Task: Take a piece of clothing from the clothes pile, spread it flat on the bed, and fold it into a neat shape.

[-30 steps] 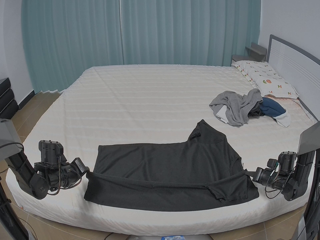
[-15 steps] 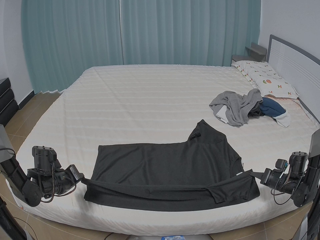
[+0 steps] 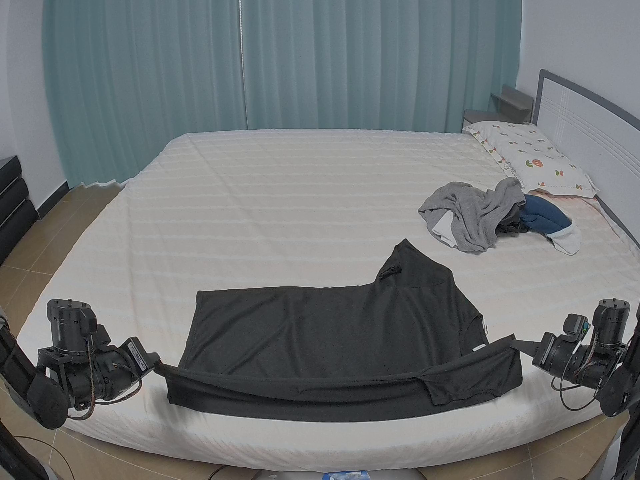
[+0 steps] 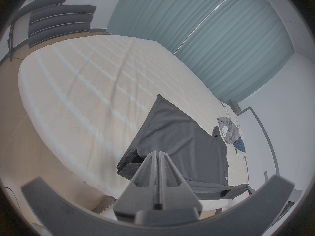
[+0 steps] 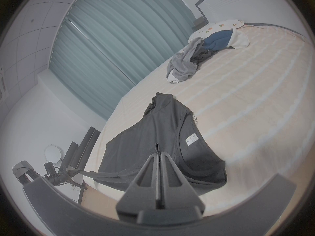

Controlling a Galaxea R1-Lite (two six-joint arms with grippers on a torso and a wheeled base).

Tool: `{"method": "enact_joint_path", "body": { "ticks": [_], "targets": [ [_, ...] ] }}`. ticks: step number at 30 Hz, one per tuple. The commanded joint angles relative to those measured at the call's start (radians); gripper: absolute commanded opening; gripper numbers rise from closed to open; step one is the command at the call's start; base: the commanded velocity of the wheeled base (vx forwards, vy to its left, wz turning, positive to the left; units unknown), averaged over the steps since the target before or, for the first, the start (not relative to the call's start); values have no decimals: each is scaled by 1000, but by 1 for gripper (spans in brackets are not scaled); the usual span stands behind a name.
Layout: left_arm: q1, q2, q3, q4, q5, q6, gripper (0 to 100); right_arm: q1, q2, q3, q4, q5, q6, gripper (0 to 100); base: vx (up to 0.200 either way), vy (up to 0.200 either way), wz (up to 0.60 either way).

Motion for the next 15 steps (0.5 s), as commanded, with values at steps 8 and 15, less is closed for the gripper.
{"method": "enact_joint_path", "body": {
  "ticks": [8, 15],
  "targets": [
    [-1, -18, 77, -2, -4, 54, 0, -2, -215, 18, 241, -7, -22, 0, 0, 0, 0],
    [-1, -30, 123, 0, -6, 95, 0, -18, -293, 18, 358, -9, -43, 0, 0, 0, 0]
  ]
}}
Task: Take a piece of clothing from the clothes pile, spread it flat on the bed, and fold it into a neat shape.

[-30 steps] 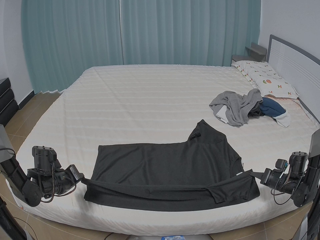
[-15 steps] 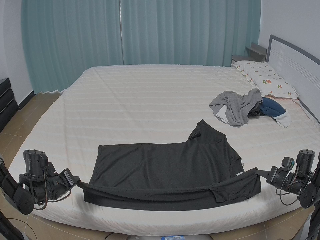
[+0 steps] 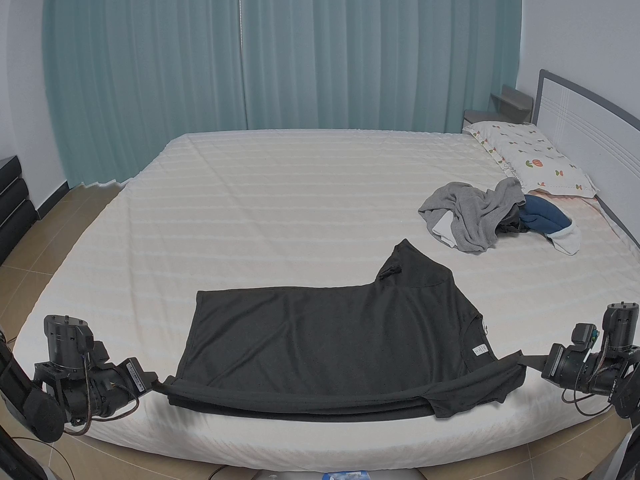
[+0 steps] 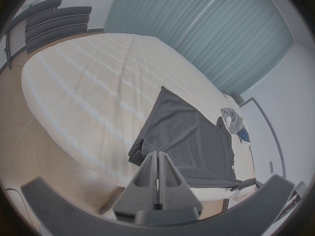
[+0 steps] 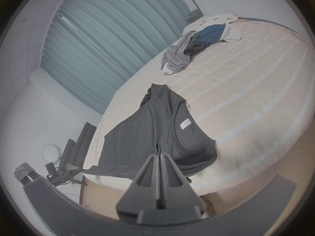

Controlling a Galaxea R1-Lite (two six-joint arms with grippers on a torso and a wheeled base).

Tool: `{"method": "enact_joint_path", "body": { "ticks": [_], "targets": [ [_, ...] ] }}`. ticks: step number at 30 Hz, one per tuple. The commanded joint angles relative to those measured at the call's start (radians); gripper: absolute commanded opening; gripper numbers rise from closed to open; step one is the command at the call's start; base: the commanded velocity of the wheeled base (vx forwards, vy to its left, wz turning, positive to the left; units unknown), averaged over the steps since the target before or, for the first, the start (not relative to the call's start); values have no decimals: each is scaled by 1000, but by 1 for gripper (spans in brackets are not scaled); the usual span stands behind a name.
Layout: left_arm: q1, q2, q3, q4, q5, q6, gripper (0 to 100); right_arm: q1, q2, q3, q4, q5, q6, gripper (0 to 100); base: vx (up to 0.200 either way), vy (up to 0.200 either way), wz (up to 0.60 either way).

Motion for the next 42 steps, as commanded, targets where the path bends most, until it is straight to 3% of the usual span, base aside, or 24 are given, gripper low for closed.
{"method": "enact_joint_path", "body": {
  "ticks": [1, 14, 30, 42],
  "targets": [
    [0, -9, 32, 1, -1, 17, 0, -9, -71, 17, 29, 1, -9, 0, 0, 0, 0],
    [-5, -75, 32, 8, -4, 19, 0, -36, -76, 17, 55, 1, -9, 0, 0, 0, 0],
    [-26, -263, -60, 363, -6, 22, 0, -34, -27, -6, 48, -1, -9, 0, 0, 0, 0],
    [-24, -121, -163, 442, -15, 13, 0, -28, 59, -61, 48, -15, -9, 0, 0, 0, 0]
  ]
}}
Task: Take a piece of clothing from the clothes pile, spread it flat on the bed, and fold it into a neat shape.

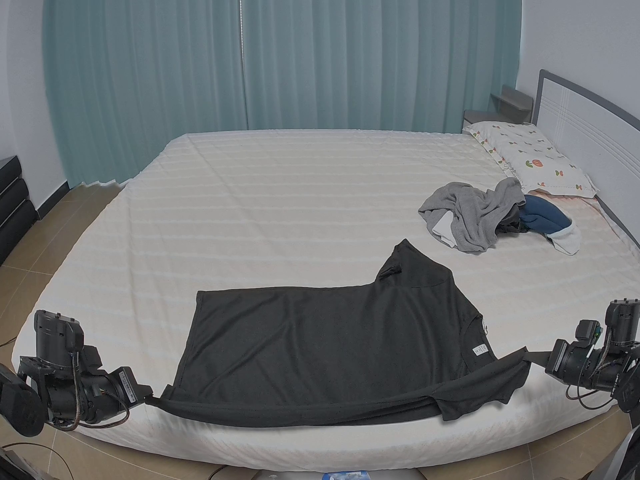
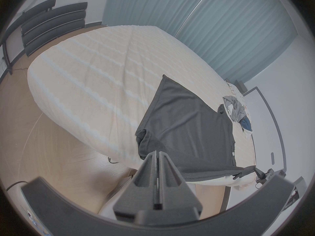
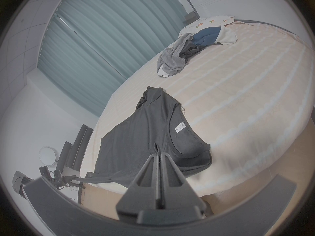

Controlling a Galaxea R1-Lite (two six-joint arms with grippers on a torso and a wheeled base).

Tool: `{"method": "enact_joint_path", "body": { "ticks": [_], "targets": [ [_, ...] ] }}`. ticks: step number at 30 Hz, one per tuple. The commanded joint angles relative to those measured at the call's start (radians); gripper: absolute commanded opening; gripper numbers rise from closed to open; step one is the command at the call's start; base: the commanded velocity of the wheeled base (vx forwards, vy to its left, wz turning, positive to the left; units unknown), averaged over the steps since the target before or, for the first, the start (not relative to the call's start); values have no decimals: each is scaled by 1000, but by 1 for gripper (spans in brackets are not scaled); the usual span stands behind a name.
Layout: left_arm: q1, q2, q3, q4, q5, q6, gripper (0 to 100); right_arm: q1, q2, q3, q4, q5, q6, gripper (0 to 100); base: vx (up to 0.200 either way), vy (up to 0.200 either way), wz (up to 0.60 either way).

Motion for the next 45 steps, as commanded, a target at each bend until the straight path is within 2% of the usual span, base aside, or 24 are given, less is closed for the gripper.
{"method": "enact_joint_path", "body": {
  "ticks": [1, 14, 21, 32, 37, 45],
  "targets": [
    [3, 114, -47, 1, -1, -4, 0, 4, 60, -29, 1, -4, 0, 0, 0, 0, 0],
    [28, 292, -159, -6, -1, -9, 0, 12, 169, -139, 9, -6, 0, 0, 0, 0, 0],
    [39, 346, -247, -9, 1, -87, 0, 14, 229, -182, -1, -18, 2, 0, 0, 0, 0],
    [77, 282, -262, -3, -2, -90, 0, 14, 224, -185, -2, -18, 3, 0, 0, 0, 0],
    [74, 226, -250, 3, -27, -89, 0, 12, 216, -185, -2, -18, 5, 0, 0, 0, 0],
    [72, 202, -248, 4, -25, -86, 0, 12, 207, -181, -4, -19, 8, 0, 0, 0, 0]
  ]
}}
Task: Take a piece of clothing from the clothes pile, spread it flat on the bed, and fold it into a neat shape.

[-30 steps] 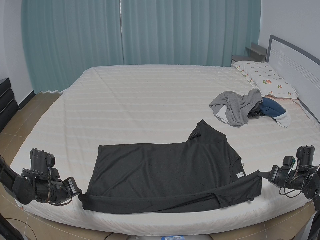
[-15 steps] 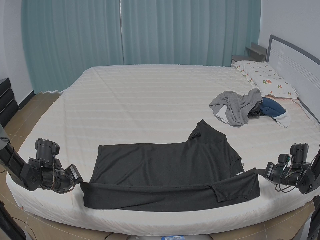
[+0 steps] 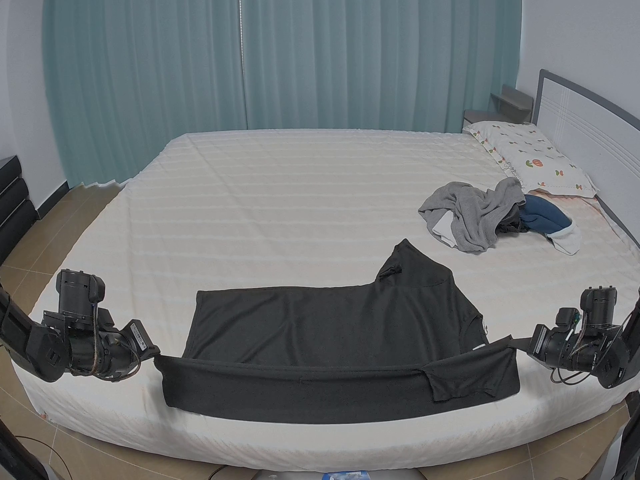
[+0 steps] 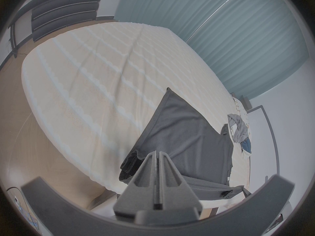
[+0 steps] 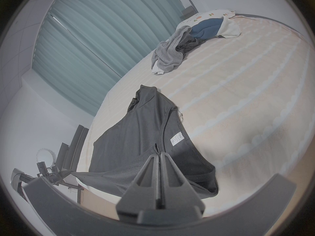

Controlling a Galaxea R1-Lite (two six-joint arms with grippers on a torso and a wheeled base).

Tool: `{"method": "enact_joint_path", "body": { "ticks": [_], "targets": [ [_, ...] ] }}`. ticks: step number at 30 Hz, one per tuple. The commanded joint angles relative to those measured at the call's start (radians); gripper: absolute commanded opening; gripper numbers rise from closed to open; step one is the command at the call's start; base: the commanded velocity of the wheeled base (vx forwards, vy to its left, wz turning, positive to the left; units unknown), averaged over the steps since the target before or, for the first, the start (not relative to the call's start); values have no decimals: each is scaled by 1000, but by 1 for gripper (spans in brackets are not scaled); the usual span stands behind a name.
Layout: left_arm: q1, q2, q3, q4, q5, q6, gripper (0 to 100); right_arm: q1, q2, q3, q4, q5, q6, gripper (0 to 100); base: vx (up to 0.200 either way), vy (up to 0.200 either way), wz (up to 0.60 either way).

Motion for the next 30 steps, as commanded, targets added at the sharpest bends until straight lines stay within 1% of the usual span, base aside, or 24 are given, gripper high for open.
{"method": "enact_joint_path", "body": {
  "ticks": [1, 8, 13, 19, 30],
  "targets": [
    [0, -27, 5, 1, 1, 2, 0, 0, -14, 4, -1, 0, 0, 0, 0, 0, 0],
    [-9, -61, 20, 3, 1, 3, 0, -3, -14, 8, -1, 0, 0, 0, 0, 0, 0],
    [-9, -52, 5, 58, 1, 8, 0, -3, -12, 10, 1, 0, -2, 0, 0, 0, 0],
    [-5, 22, -1, 62, 1, 34, 0, 0, -6, -3, 1, 0, -2, 0, 0, 0, 0],
    [-6, 134, -66, 62, -1, 33, 0, -3, 38, -35, 2, -1, -2, 0, 0, 0, 0]
  ]
}}
